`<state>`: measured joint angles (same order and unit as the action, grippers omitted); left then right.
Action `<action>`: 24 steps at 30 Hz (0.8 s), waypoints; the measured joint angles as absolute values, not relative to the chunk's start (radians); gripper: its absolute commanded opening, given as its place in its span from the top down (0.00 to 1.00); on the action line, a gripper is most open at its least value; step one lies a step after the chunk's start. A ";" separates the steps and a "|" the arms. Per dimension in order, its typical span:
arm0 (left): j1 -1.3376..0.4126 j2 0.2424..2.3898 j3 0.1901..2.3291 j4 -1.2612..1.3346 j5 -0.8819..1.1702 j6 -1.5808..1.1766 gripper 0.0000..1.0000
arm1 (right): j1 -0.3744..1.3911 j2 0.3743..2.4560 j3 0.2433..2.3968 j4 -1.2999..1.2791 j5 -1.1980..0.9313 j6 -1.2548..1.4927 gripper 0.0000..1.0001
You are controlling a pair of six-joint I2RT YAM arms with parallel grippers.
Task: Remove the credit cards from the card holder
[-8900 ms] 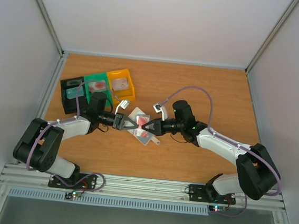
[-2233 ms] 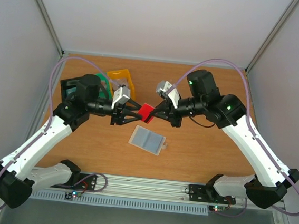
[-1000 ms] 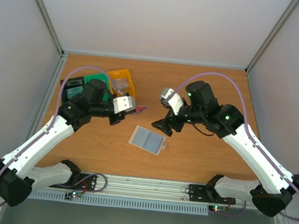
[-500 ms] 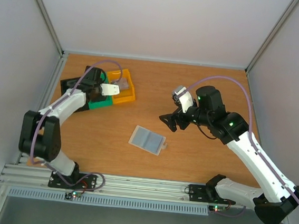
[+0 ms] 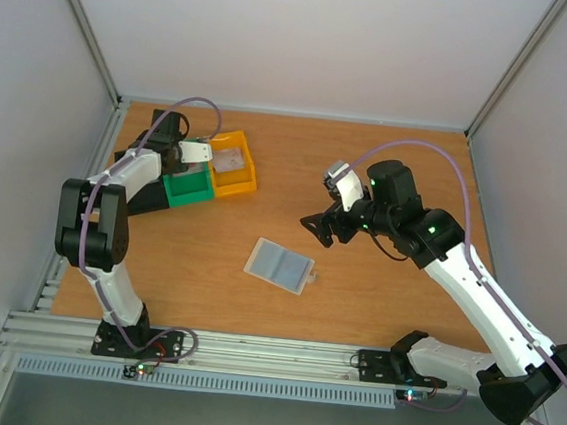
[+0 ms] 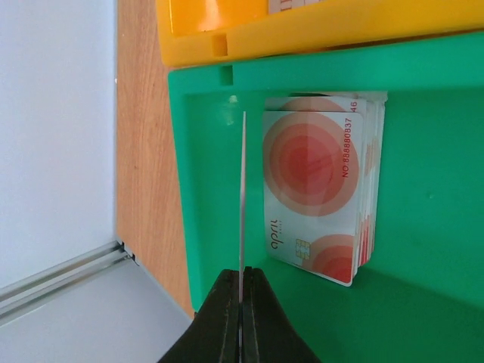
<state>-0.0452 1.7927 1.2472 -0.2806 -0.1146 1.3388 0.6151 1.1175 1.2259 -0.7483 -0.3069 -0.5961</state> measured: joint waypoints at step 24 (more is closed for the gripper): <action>-0.063 1.957 1.341 -0.287 -0.207 1.283 0.85 | 0.609 1.171 1.238 -0.752 -0.316 -0.603 0.01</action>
